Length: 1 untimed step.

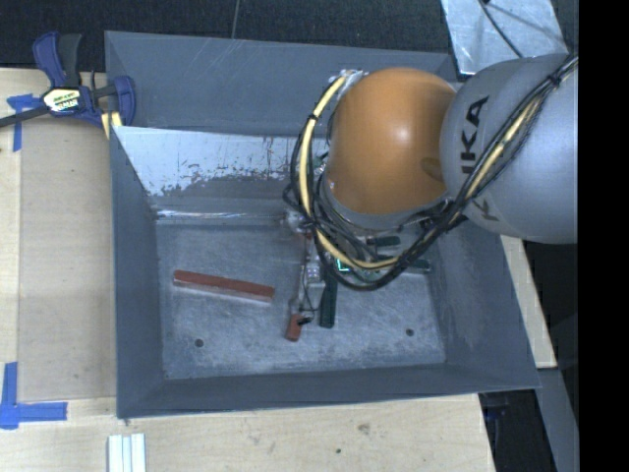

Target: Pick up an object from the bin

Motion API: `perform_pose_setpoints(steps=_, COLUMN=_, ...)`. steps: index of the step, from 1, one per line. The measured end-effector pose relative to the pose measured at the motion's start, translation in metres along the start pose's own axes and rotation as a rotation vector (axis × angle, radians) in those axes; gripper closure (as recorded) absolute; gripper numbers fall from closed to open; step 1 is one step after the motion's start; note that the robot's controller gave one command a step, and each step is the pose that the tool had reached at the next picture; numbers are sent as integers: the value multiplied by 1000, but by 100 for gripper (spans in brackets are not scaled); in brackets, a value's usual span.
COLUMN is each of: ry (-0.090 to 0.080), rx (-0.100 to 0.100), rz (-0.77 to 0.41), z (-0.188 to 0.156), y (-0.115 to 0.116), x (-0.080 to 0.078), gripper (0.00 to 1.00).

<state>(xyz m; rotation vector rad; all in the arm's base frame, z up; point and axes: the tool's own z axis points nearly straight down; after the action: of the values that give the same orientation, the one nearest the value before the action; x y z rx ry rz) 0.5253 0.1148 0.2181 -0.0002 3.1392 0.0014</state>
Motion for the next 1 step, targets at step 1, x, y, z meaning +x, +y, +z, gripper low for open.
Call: perform_pose_setpoints(steps=1, ry=0, rx=0, rz=1, z=0, y=0, x=0, gripper=0)
